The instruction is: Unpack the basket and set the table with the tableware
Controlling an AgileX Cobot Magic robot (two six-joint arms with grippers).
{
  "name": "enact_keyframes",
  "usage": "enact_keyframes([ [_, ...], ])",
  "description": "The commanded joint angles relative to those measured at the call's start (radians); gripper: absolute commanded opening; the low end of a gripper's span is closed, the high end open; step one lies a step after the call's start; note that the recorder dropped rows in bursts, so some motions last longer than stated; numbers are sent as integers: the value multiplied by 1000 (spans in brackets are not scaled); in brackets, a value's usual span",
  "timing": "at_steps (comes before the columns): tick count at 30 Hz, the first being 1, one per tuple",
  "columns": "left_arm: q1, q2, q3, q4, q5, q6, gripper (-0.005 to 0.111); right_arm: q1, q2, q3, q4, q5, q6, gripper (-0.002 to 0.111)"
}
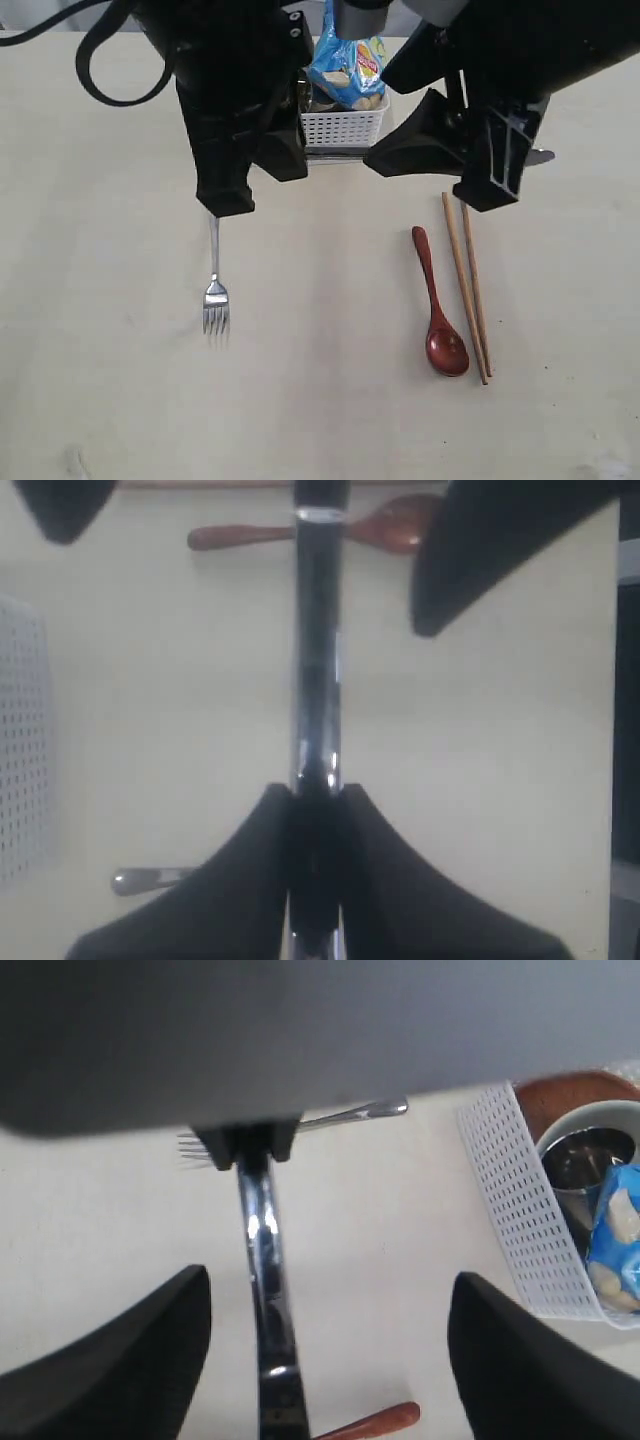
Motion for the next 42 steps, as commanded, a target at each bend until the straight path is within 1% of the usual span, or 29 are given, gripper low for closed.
enact_keyframes([
  [1,-19,-10,1,3,-1,-5,0,2,-2,0,-14,39,26,64],
  [4,-19,-10,1,3,-1,-5,0,2,29,0,-14,121,28,64],
  [6,-19,-10,1,3,-1,-8,0,2,46,0,-12,119,30,62],
  [7,-19,-10,1,1,-1,-8,0,2,53,0,-12,114,30,59],
  [8,-19,-10,1,1,-1,-8,0,2,60,0,-10,109,31,49],
  [9,-19,-10,1,1,-1,-8,0,2,64,0,-8,109,31,43],
  [10,-19,-10,1,1,-1,-8,0,2,67,0,-8,109,31,40],
  [11,-19,-10,1,1,-1,-8,0,2,67,0,-8,109,31,42],
  [15,-19,-10,1,1,-1,-8,0,2,61,0,-14,109,95,59],
  [17,-19,-10,1,1,-1,-8,0,2,53,0,-14,109,105,61],
  [27,-19,-10,1,3,-1,-23,0,2,-60,0,-23,79,89,62],
  [31,-16,-10,1,3,-1,-62,0,2,-101,0,-87,120,36,62],
  [38,-14,-10,1,3,-1,-149,0,2,-137,2,-120,174,46,61],
  [40,-14,-10,1,1,-1,-176,0,14,-148,16,-129,158,46,61],
  [42,-14,-8,1,1,-1,-191,0,50,-162,48,-163,105,46,61],
])
